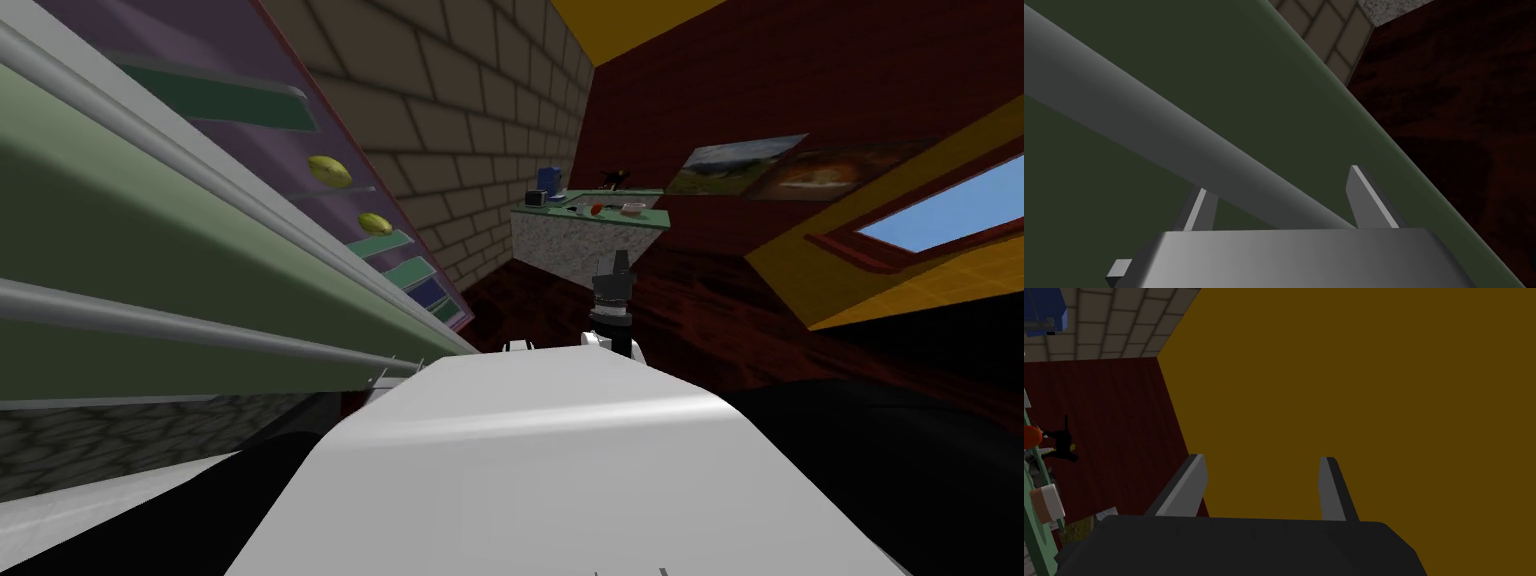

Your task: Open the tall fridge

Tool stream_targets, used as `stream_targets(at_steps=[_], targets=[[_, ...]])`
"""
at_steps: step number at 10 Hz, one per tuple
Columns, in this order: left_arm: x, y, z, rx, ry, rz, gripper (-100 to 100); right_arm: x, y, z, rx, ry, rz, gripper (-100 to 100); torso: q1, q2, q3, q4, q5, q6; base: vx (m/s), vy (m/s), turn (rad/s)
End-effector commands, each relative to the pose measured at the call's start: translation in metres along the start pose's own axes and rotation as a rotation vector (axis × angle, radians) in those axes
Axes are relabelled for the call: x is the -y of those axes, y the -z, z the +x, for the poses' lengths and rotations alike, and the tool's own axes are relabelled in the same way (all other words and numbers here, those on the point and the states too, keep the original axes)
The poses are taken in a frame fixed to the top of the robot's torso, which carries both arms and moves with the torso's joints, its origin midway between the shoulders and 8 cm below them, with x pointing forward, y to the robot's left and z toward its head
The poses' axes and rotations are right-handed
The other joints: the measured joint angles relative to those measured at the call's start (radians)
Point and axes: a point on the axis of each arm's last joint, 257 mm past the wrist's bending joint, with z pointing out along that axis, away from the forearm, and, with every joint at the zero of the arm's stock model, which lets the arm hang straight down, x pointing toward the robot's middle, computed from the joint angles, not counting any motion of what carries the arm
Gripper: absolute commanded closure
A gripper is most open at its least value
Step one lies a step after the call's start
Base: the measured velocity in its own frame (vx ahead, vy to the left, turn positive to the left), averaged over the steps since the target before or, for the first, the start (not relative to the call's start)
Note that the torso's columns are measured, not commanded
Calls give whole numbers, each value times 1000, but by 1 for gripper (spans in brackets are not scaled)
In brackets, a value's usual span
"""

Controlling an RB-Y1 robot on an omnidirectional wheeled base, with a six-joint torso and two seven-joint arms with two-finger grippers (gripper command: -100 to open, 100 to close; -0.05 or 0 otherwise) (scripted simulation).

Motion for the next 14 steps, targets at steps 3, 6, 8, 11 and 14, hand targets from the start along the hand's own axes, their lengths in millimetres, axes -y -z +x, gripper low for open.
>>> stream_targets(at_steps=[3,6,8,11,14], targets=[[-11,-13,-8,-44,0,-61,100,0,0,0,0,0,0,0,-2,-5,-2,-3,3,4,-294,65,-249],[-11,-22,-27,-31,-11,-52,100,0,0,0,0,0,0,0,9,-15,-4,-5,7,-2,-117,16,-23],[-13,-20,-34,-17,-12,-56,100,0,0,0,0,0,1,0,15,-16,-3,-8,12,-1,37,-15,14],[-11,-40,-39,-52,-16,-79,100,0,0,0,0,0,0,0,14,0,4,-5,12,3,-168,2,-246],[-8,-54,-51,-52,-25,-62,100,0,0,0,0,0,0,0,19,-7,0,-4,9,-7,-184,41,-25]])
